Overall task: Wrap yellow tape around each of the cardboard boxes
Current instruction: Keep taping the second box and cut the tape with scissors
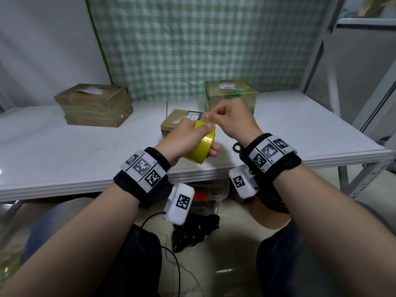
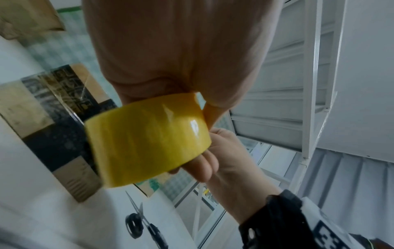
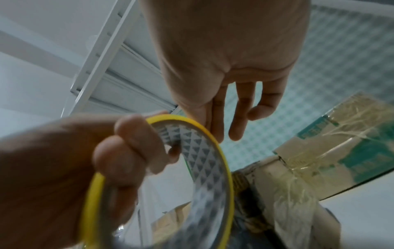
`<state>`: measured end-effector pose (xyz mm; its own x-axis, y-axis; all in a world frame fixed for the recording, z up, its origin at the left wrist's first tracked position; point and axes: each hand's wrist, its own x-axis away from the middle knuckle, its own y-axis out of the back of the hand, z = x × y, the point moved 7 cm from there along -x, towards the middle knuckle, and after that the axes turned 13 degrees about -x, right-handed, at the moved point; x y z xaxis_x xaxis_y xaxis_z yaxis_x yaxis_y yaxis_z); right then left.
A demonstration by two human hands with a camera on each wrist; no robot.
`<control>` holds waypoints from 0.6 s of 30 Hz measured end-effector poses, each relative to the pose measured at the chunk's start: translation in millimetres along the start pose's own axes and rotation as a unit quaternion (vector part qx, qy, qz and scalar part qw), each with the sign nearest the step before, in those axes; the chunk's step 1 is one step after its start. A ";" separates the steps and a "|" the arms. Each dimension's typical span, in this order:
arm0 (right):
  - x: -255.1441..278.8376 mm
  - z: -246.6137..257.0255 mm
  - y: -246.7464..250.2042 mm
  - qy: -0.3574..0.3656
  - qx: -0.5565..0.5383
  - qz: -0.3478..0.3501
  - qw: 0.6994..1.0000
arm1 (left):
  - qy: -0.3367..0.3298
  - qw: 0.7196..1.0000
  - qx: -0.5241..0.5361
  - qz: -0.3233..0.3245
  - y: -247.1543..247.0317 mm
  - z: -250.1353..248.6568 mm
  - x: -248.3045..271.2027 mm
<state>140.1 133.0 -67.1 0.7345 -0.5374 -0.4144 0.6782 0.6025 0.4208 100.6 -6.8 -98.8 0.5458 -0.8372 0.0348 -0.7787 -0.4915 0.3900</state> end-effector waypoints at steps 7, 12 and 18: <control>-24.1 -14.1 12.4 0.001 -0.005 -0.041 0.999 | 0.048 0.999 0.012 0.010 3.4 7.0 5.3; -48.0 -27.5 7.9 -0.041 -0.029 -0.043 0.998 | 0.071 0.997 0.019 0.013 4.2 15.6 2.4; -66.0 -44.8 3.0 -0.074 -0.030 -0.014 0.997 | 0.080 0.996 0.018 0.028 5.4 20.3 -2.7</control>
<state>92.6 196.7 -74.6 0.7136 -0.6335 -0.2991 0.6992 0.6176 0.3600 88.7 -12.1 -115.5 0.5415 -0.8160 0.2021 -0.8181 -0.4562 0.3502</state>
